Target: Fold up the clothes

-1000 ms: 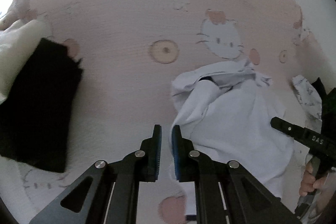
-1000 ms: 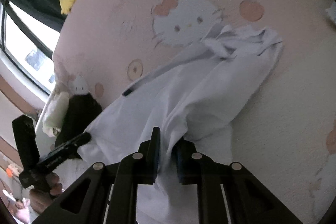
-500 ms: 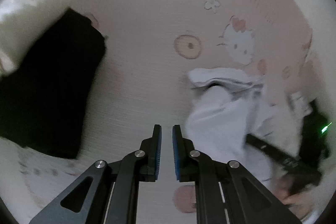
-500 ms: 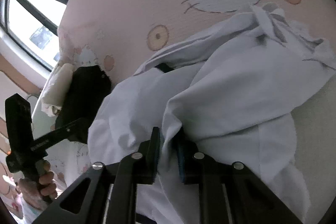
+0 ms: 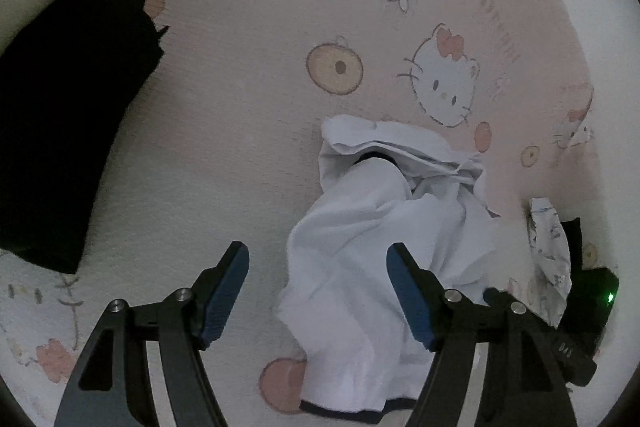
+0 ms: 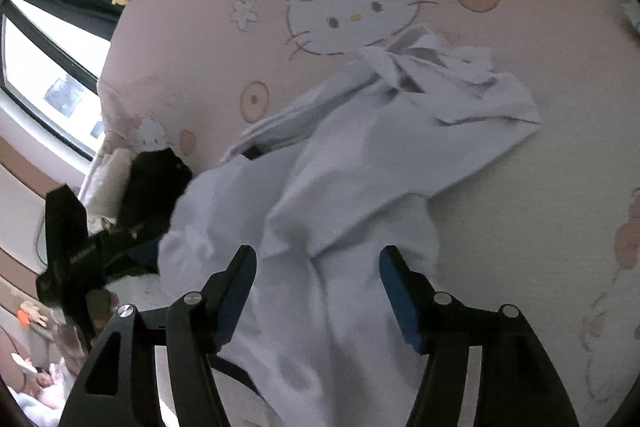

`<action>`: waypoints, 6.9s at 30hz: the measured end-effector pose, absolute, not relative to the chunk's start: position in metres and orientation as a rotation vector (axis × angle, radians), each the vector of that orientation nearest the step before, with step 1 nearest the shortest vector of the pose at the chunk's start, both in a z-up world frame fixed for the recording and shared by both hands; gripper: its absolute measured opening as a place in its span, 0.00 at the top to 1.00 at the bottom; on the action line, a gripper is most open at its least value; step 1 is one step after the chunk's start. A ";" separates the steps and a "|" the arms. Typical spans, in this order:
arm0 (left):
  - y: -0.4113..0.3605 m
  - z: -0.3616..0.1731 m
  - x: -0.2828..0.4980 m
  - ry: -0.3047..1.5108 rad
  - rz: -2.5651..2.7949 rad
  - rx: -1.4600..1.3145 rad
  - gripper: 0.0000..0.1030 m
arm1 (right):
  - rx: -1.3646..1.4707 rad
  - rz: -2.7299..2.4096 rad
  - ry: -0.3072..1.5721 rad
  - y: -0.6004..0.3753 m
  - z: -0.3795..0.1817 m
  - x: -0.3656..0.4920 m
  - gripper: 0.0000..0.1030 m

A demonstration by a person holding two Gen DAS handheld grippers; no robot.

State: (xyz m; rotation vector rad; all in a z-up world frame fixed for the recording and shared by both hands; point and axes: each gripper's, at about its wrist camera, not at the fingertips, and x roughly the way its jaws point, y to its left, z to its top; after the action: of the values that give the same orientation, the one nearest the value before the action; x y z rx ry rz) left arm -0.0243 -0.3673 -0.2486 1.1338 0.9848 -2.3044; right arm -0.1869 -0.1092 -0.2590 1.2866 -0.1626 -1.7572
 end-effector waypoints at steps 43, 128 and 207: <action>-0.363 -0.293 -0.014 0.643 -2.204 1.277 0.82 | 1.309 -2.238 0.273 -0.124 -0.265 -0.167 0.85; -0.346 -0.285 -0.086 0.527 -2.284 1.334 0.82 | 1.356 -1.693 -0.323 -0.203 -0.286 -0.232 0.84; -0.203 -0.266 0.067 0.193 -2.462 1.281 0.35 | 1.104 -2.343 0.712 -0.038 -0.268 -0.011 0.27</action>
State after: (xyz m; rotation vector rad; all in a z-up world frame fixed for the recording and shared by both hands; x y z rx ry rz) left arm 0.0673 -0.2029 -0.2659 1.2813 0.1928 -2.4621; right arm -0.0107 -0.0379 -0.2681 1.1038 0.7123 -2.3428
